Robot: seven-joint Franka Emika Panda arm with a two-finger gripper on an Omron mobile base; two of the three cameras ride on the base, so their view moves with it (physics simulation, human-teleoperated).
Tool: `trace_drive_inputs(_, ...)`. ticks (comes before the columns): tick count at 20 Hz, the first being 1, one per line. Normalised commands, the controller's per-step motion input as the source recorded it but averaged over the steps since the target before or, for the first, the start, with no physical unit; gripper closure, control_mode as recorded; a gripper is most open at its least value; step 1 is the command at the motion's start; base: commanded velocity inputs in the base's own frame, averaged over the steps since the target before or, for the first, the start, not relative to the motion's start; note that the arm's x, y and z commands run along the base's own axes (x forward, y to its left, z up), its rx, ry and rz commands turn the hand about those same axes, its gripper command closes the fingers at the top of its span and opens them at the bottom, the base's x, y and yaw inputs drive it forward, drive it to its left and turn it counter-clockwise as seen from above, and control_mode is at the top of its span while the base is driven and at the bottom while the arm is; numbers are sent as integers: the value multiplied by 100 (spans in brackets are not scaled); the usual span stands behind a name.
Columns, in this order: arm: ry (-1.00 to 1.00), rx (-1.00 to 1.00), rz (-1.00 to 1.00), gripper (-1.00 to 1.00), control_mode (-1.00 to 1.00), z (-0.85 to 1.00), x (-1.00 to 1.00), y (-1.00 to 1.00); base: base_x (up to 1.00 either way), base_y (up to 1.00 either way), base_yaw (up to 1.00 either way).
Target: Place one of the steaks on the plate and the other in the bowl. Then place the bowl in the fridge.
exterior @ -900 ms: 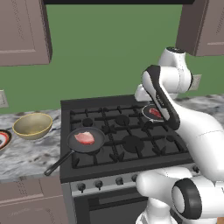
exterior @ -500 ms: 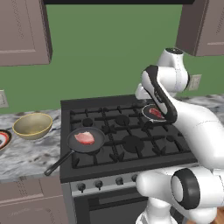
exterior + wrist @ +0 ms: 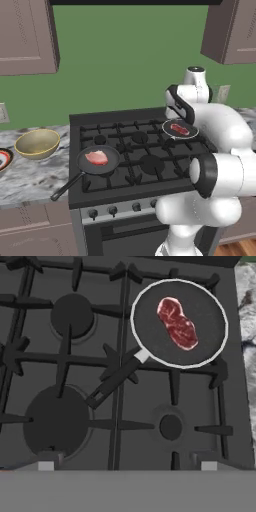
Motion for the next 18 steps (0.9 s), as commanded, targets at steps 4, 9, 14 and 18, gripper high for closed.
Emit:
trace_drive_inputs(4, 22, -14, 0, -100, -100, -26, 60, -51, 0, 0, 0)
trace_drive_inputs(9, 20, -1, 0, -100, -100, -17, 52, -62, 0, 0, 0)
trace_drive_inputs(14, 9, 4, 1, -100, -100, -21, 54, -56, 0, 0, 0)
trace_drive_inputs(18, 2, 7, 10, -100, -100, -28, 65, -2, 0, 0, 0)
